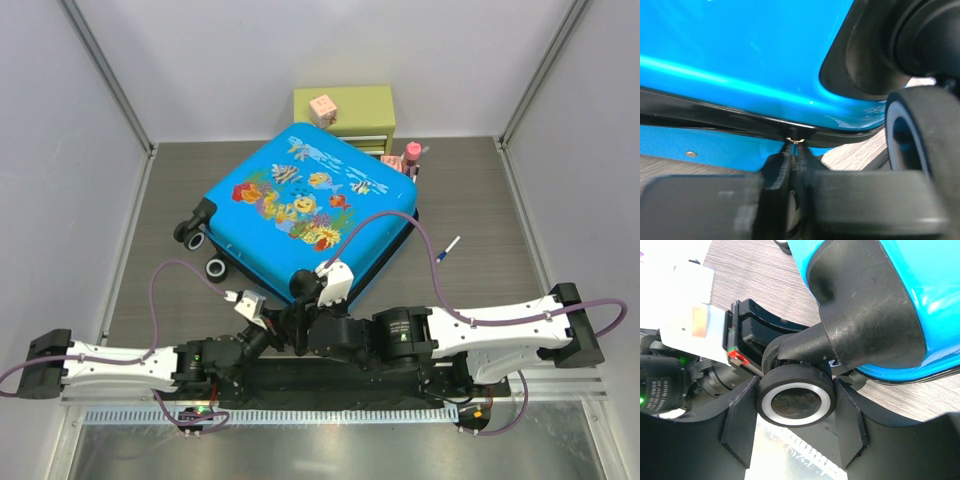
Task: Pack the luggage
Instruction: Zip the luggage at the center of the board.
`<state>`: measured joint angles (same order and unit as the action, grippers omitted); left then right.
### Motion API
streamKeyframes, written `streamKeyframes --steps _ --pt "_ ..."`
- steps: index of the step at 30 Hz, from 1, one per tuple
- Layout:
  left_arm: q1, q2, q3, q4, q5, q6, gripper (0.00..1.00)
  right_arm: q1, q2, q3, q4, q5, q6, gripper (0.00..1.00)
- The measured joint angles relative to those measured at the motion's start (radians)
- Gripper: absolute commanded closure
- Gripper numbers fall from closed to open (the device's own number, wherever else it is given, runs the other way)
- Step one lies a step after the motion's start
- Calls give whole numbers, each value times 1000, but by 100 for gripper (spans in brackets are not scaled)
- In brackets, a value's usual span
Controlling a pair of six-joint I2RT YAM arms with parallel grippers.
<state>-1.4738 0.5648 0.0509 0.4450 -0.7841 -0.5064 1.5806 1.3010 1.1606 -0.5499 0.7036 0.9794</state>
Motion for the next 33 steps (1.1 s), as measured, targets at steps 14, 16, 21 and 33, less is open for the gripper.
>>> streamKeyframes --steps 14,16,21,33 --pt "3 -16 -3 17 10 8 100 -45 2 -7 38 -26 -9 99" --pt "4 -27 -6 14 10 13 100 -59 2 -7 43 -50 -14 99" --pt "4 -74 -11 -3 6 15 100 -81 14 -7 63 -99 -31 99" --pt "9 -311 -37 -188 -53 -11 100 -126 99 33 139 -180 -40 99"
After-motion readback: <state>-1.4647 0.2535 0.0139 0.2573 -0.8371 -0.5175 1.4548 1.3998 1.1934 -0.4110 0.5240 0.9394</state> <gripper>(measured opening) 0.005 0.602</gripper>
